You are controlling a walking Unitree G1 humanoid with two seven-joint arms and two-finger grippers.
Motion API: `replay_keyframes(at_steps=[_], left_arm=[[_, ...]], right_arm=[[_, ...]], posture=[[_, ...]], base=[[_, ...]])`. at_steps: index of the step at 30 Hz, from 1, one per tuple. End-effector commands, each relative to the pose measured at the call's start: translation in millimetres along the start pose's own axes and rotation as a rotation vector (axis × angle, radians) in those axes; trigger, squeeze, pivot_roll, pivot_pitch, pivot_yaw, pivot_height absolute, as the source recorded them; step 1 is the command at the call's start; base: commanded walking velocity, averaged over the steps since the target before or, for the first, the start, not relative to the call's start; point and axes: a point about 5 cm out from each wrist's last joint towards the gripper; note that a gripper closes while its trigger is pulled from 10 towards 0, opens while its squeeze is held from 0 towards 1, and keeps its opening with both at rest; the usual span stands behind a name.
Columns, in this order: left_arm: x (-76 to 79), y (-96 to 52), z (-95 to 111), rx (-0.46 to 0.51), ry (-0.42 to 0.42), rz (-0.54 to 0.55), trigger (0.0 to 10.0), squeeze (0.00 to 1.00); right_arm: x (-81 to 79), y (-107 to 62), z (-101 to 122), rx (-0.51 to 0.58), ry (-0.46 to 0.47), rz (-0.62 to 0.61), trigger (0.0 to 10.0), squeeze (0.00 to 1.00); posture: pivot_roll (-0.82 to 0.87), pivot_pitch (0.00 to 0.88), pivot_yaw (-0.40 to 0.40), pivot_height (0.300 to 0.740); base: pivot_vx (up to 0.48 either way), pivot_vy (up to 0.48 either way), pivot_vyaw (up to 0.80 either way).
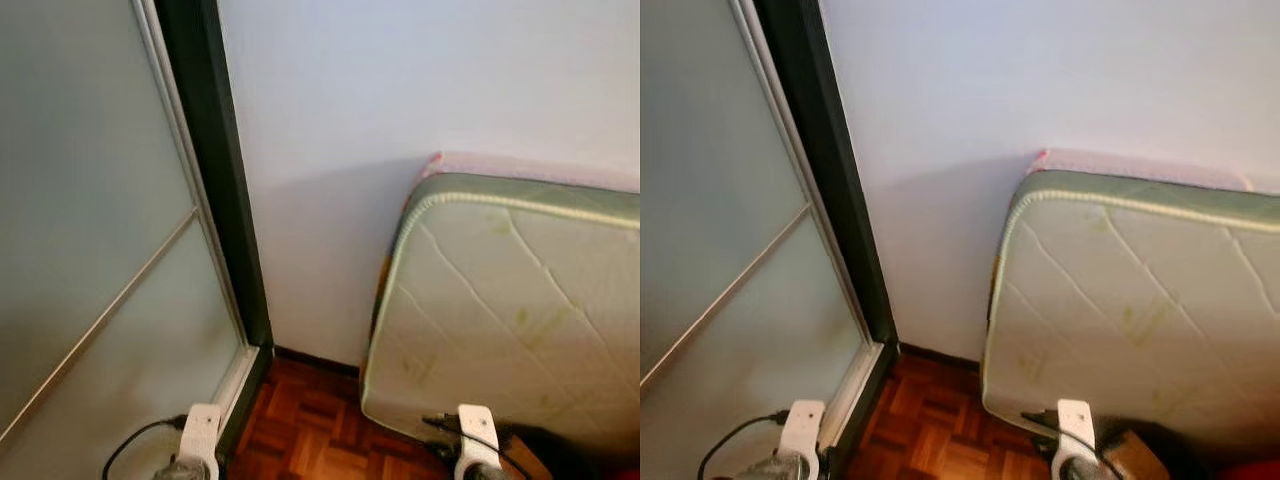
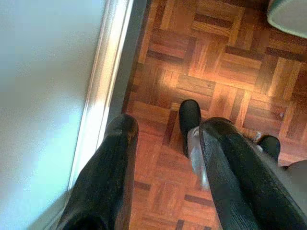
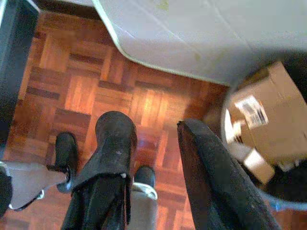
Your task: Clean up the room
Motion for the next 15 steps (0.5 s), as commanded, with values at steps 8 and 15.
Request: replay_keyframes(at_steps=[8, 15], left_arm=[[4.5, 0.2, -1.8, -0.003, 0.011, -0.017, 10.0, 0.00], [4.2, 0.2, -1.1, -0.002, 0.017, -0.018, 10.0, 0.00]], right_arm=[[4.6, -0.9, -2.1, -0.014, -0.016, -0.017, 10.0, 0.00], [4.8, -0.8, -2.0, -0.026, -0.032, -0.022, 10.0, 0.00]], posture=[[-0.04, 0.000, -0.021, 0.740], [-0.04, 0.000, -0.017, 0.740]], base=[[0.000, 0.000, 0.00], [0.000, 0.000, -0.79]])
Point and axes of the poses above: a point about 5 cm out from each wrist's last joint towards the gripper, its own y axis pointing out of the wrist towards the gripper, its own z axis along the axis of the wrist's last joint, x = y × z, and after that the axes turned 1 degree about y, right-handed
